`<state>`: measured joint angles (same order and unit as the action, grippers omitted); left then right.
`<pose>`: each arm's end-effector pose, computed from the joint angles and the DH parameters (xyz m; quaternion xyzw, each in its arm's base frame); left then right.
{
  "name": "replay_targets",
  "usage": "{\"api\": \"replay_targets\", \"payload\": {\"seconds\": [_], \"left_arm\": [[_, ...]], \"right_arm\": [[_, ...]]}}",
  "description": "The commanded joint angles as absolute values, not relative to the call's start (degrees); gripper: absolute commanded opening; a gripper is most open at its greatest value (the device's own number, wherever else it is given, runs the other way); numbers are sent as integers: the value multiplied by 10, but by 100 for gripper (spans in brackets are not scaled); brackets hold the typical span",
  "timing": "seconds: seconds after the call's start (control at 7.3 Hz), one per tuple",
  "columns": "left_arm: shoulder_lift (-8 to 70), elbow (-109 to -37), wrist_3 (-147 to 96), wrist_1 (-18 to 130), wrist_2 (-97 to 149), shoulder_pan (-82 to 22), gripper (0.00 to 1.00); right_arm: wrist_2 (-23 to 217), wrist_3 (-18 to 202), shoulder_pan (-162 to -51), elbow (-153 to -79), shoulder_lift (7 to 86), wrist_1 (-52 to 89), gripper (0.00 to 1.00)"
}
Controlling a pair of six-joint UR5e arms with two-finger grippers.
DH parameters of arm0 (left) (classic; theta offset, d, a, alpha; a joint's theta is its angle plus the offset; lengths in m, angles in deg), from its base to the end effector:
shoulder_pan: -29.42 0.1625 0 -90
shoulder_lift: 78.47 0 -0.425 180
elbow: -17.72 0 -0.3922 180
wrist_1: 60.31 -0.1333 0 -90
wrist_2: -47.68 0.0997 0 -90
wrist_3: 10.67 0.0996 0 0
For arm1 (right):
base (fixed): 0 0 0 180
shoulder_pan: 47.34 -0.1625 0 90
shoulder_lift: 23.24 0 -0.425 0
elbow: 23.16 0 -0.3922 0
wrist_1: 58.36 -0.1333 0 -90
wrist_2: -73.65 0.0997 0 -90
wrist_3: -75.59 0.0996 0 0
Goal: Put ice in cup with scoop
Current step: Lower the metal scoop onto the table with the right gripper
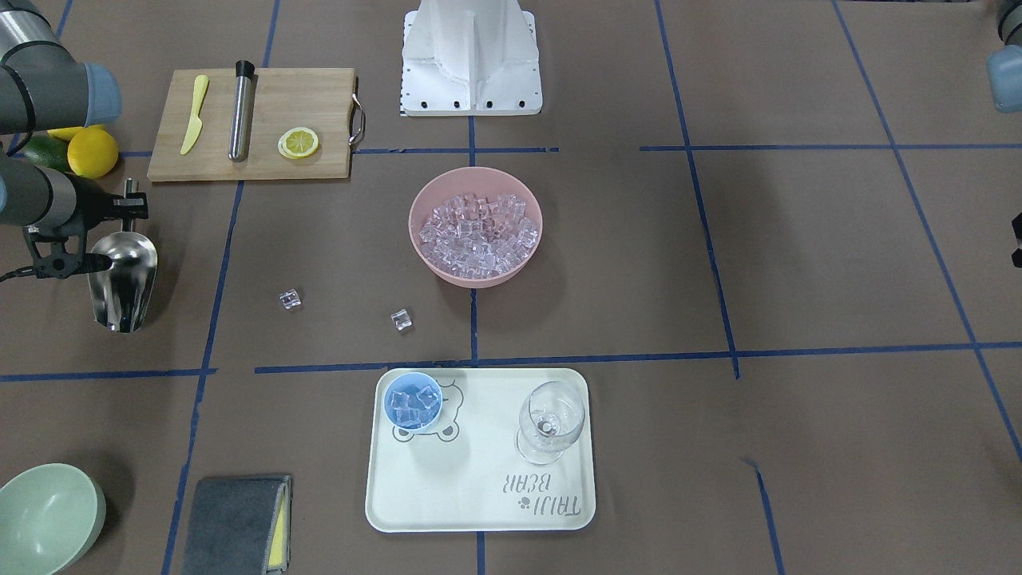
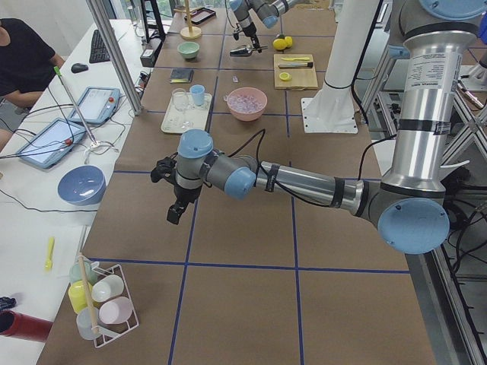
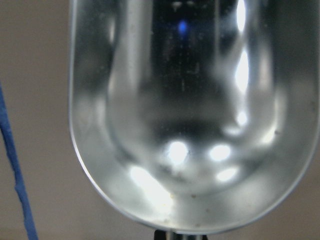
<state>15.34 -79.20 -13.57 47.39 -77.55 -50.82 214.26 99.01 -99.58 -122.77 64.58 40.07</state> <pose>0.0168 -0.5450 0.5376 0.2003 0.3174 0.1295 0.9178 -0.2637 -0.4324 0.5643 -0.1946 -0.3813 -0.1252 0.8950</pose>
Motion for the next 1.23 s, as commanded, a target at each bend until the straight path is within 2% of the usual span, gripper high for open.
{"api": "replay_targets", "payload": {"seconds": [0.0,0.27,0.41,0.68,1.1], "left_arm": [[153,-792,-136,473,-775,-508,100],[154,-790,-136,473,-775,-508,100],[154,-790,-136,472,-775,-508,100],[154,-790,-136,472,-775,-508,100],[151,-790,-134,471,-775,-508,100]], "right_arm": [[2141,990,-992,-1222,644,392,25],[2137,988,-991,-1222,637,392,44],[2138,990,-993,-1225,638,392,99],[2137,989,-999,-1240,639,391,100],[2124,983,-1134,-1343,674,391,100]]}}
